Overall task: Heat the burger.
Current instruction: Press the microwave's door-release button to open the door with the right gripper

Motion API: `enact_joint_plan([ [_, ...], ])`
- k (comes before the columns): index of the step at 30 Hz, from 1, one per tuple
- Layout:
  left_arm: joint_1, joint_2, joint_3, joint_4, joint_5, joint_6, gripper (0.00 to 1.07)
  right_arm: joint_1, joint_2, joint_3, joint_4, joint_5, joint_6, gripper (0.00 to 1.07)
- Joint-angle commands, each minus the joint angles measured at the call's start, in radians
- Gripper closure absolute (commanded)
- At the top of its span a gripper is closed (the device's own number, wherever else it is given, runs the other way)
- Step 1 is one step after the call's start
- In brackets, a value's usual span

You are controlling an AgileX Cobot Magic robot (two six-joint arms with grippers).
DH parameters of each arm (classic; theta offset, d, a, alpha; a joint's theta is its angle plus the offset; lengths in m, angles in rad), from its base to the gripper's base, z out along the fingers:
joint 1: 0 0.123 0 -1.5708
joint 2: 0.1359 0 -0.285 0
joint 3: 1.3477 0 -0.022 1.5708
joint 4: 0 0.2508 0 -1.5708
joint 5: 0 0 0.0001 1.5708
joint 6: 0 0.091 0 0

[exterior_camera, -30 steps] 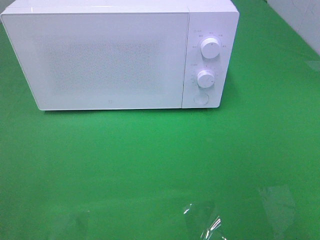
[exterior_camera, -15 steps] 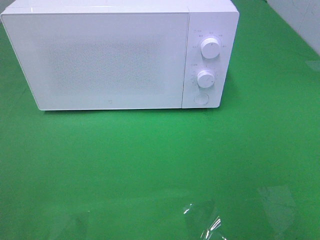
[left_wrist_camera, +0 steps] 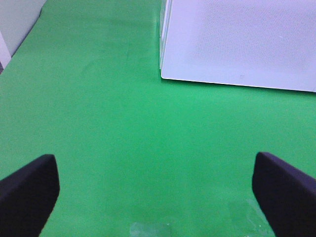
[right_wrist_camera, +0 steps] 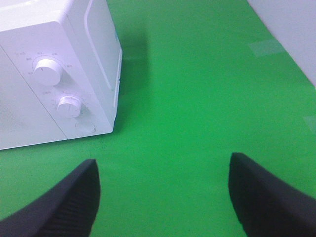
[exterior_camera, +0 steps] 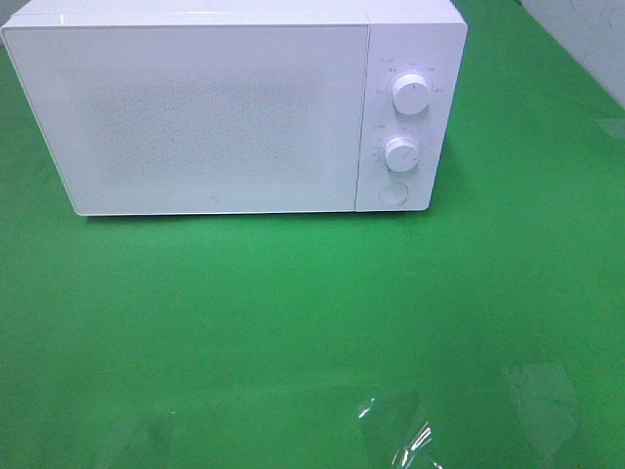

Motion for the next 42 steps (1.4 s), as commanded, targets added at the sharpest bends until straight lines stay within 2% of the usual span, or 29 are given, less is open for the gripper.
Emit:
enact_joint_plan([
  [1,0.002,-0.006,0.003,-0.005,-0.007,-0.001,0.08,-0.001,0.057,-0.006,0.000,-0.073,-0.006,0.37],
  [22,0.002,-0.006,0.003,-0.005,-0.007,-0.001,0.08,-0.001,0.405,-0.001,-0.006,-0.451,-0.006,0.37],
  [25,0.002,-0.006,0.003,-0.005,-0.007,-0.001,0.08,-0.001,0.452,0.034,-0.005,-0.576,-0.006,0.37],
  [28,0.002,-0.006,0.003,-0.005,-0.007,-0.001,0.08,-0.001,0.462,0.046,-0.005,-0.609,-0.008,0.37],
  [30,0.002,-0.006,0.003,-0.005,-0.007,-0.001,0.08,-0.001,0.497,0.105,-0.005,-0.762,-0.035,0.37],
  [35,0.002,-0.006,0.003,-0.005,-0.007,-0.001,0.08,-0.001,0.527,0.150,0.001,-0.874,-0.046,0.37],
  [37,0.002,-0.006,0.003,-0.005,-0.007,-0.001,0.08,-0.001,0.577,0.204,0.008,-1.017,-0.052,0.37],
  [38,0.002,-0.006,0.003,-0.005,-0.007,-0.001,0.08,-0.001,0.577,0.204,0.008,-1.017,-0.052,0.37],
  [42,0.002,-0.006,0.003,-0.005,-0.007,-0.001,0.08,-0.001,0.641,0.249,0.100,-1.121,-0.126,0.37],
])
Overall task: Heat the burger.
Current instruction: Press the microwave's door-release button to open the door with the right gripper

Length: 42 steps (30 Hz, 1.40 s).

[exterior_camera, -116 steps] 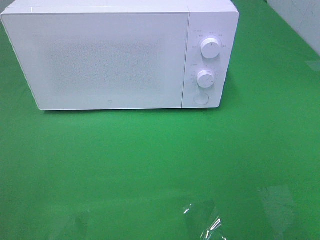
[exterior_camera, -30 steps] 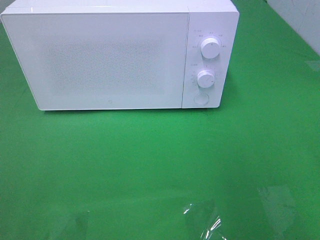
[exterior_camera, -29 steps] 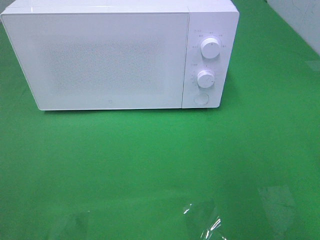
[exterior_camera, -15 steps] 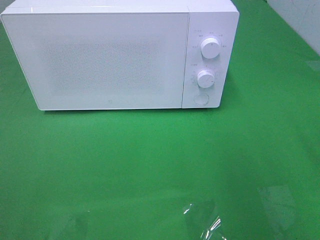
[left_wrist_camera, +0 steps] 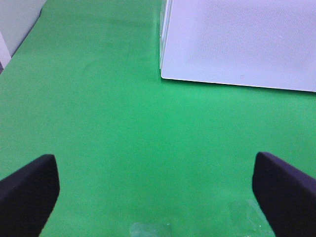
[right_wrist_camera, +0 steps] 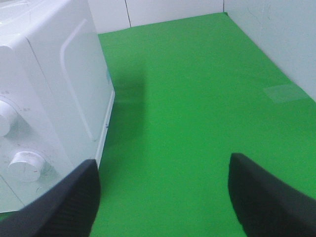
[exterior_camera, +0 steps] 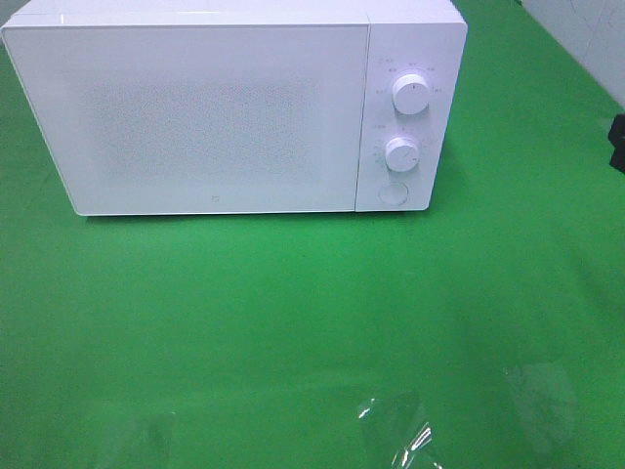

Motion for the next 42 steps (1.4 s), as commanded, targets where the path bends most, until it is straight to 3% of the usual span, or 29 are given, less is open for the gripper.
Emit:
enact_joint_plan([
  [1,0.002,-0.006,0.003,-0.005,-0.007,-0.001,0.08,-0.001,0.027,0.020,0.049,-0.078,-0.055,0.37],
  [10,0.002,-0.006,0.003,-0.005,-0.007,-0.001,0.08,0.009,0.102,0.052,0.138,-0.191,-0.079,0.37],
  [17,0.002,-0.006,0.003,-0.005,-0.007,-0.001,0.08,0.164,0.178,0.052,0.325,-0.268,-0.244,0.37],
  [23,0.002,-0.006,0.003,-0.005,-0.007,-0.001,0.08,0.368,0.287,0.052,0.541,-0.442,-0.331,0.37],
  [28,0.002,-0.006,0.003,-0.005,-0.007,-0.001,0.08,0.482,0.342,0.047,0.663,-0.531,-0.350,0.37],
  [30,0.002,-0.006,0.003,-0.005,-0.007,-0.001,0.08,0.579,0.386,0.046,0.775,-0.596,-0.359,0.37],
  [33,0.002,-0.006,0.003,-0.005,-0.007,-0.001,0.08,0.603,0.397,0.043,0.807,-0.608,-0.361,0.37],
  [37,0.002,-0.006,0.003,-0.005,-0.007,-0.001,0.08,0.705,0.450,-0.004,0.884,-0.616,-0.402,0.37],
  [42,0.002,-0.006,0.003,-0.005,-0.007,-0.001,0.08,0.739,0.473,-0.036,0.895,-0.616,-0.413,0.37],
])
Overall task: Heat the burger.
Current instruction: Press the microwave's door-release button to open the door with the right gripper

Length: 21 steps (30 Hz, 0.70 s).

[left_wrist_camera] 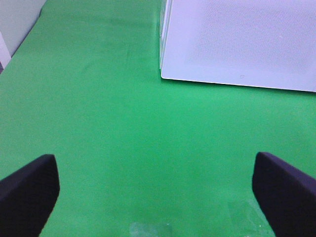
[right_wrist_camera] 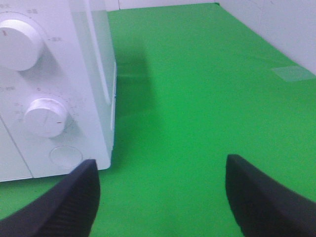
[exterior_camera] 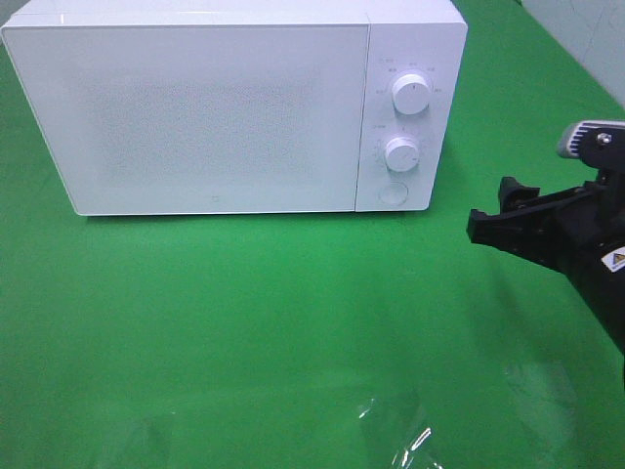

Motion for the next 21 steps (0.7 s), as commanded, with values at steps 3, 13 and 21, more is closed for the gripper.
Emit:
enact_joint_plan([
  [3,0.002,-0.006,0.003,-0.005,-0.007,-0.001,0.08,0.069,0.057,-0.074,0.013,-0.018,-0.034,0.37],
  [13,0.002,-0.006,0.003,-0.005,-0.007,-0.001,0.08,0.146,0.145,-0.161,0.091,-0.012,-0.044,0.37],
  [21,0.002,-0.006,0.003,-0.005,-0.007,-0.001,0.08,0.161,0.175,-0.208,0.094,0.042,-0.025,0.37],
])
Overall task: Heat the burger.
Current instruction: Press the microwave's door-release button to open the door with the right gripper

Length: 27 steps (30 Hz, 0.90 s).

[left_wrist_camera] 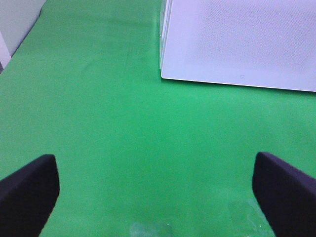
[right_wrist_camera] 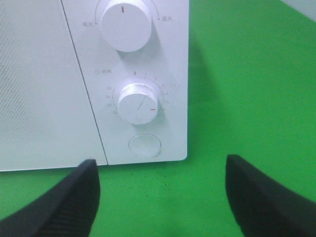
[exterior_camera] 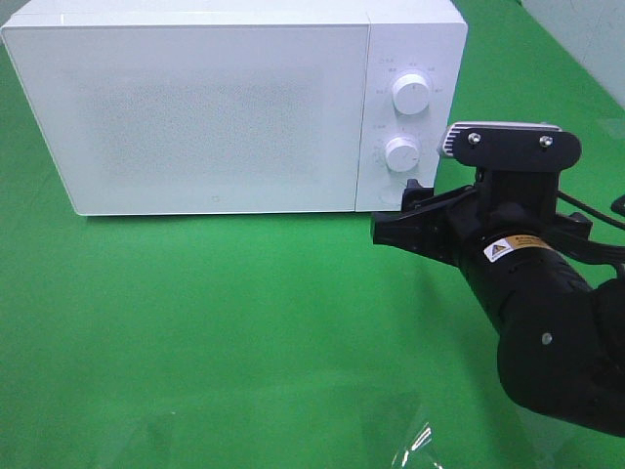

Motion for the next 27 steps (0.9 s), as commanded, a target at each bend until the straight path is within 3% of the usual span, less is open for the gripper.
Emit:
enact_joint_plan([
  [1,0.002,-0.006,0.003,-0.005,-0.007,-0.001,0.08,0.002,0.002,-0.011,0.003,0.016,0.004,0.37],
  [10,0.002,-0.006,0.003,-0.005,-0.007,-0.001,0.08,0.002,0.002,-0.011,0.007,0.100,0.234,0.41],
  [16,0.002,-0.006,0.003,-0.005,-0.007,-0.001,0.08,0.002,0.002,-0.011,0.007,0.131,0.474,0.51],
  [23,0.002,-0.006,0.003,-0.005,-0.007,-0.001,0.08,0.002,0.002,-0.011,0.007,0.131,0.786,0.69],
  [24,0.002,-0.006,0.003,-0.005,-0.007,-0.001,0.08,0.002,0.002,-0.011,0.007,0.129,0.922,0.77],
  [25,0.002,-0.006,0.003,-0.005,-0.007,-0.001,0.08,0.002,0.002,-0.011,0.007,0.129,0.922,0.77],
  [27,0.002,-0.006,0.003,-0.005,-0.007,-0.001,0.08,0.002,0.002,-0.011,0.006,0.129,1.105,0.87],
])
